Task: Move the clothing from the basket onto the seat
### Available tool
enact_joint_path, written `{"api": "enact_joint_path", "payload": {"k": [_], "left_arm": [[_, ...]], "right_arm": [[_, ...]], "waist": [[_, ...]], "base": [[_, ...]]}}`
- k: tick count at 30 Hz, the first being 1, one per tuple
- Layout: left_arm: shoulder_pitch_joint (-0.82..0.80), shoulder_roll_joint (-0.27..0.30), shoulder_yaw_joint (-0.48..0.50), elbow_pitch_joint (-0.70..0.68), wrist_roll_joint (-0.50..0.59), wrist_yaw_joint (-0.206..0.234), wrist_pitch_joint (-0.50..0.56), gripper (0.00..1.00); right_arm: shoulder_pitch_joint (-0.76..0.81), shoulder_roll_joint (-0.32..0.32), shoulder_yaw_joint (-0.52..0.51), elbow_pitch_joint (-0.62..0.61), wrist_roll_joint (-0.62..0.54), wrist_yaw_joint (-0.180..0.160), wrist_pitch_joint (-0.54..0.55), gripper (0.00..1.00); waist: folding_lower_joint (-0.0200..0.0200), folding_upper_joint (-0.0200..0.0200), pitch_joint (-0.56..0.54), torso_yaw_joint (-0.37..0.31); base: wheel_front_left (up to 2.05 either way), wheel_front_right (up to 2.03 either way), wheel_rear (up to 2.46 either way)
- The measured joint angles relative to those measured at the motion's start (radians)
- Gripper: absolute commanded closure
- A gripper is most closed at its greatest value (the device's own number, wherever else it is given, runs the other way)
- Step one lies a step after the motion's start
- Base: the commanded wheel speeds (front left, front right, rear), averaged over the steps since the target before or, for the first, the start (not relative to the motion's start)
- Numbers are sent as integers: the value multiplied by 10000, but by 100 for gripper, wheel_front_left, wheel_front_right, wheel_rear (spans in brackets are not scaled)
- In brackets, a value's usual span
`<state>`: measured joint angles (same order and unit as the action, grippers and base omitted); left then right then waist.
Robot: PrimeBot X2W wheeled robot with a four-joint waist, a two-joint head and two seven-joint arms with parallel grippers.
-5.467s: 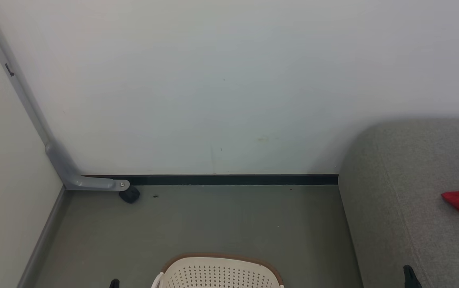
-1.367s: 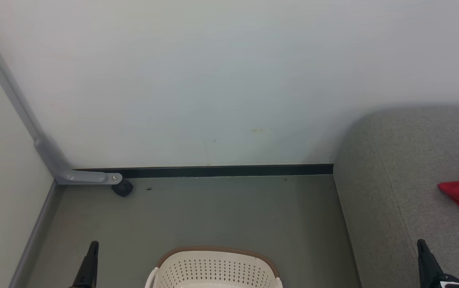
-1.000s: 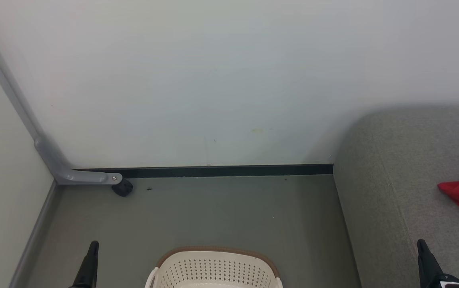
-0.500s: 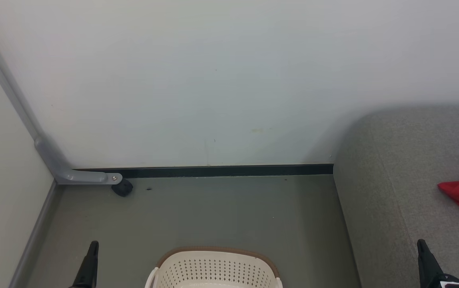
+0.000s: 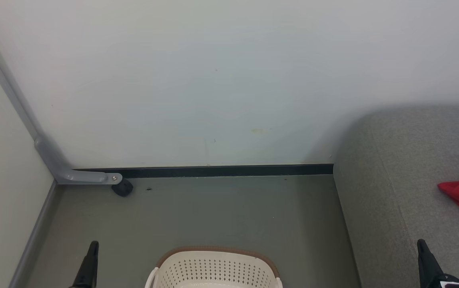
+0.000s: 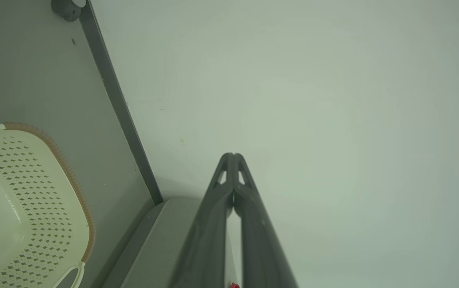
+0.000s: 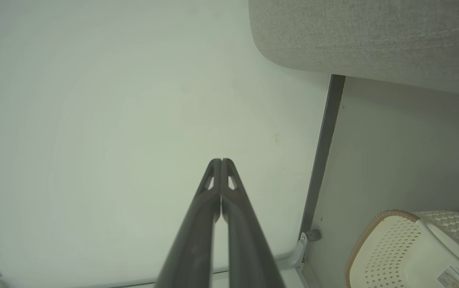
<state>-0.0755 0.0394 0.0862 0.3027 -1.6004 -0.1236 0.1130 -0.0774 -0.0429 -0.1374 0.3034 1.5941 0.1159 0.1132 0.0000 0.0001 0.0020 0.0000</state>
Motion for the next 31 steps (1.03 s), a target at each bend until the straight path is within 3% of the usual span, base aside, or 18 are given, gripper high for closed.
{"api": "enact_joint_path", "payload": {"k": [31], "left_arm": [[0, 0, 0, -2, 0, 0, 0, 100]], "right_arm": [[0, 2, 0, -4, 0, 0, 0, 100]], "waist": [[0, -1, 0, 0]], "base": [[0, 0, 0]]}}
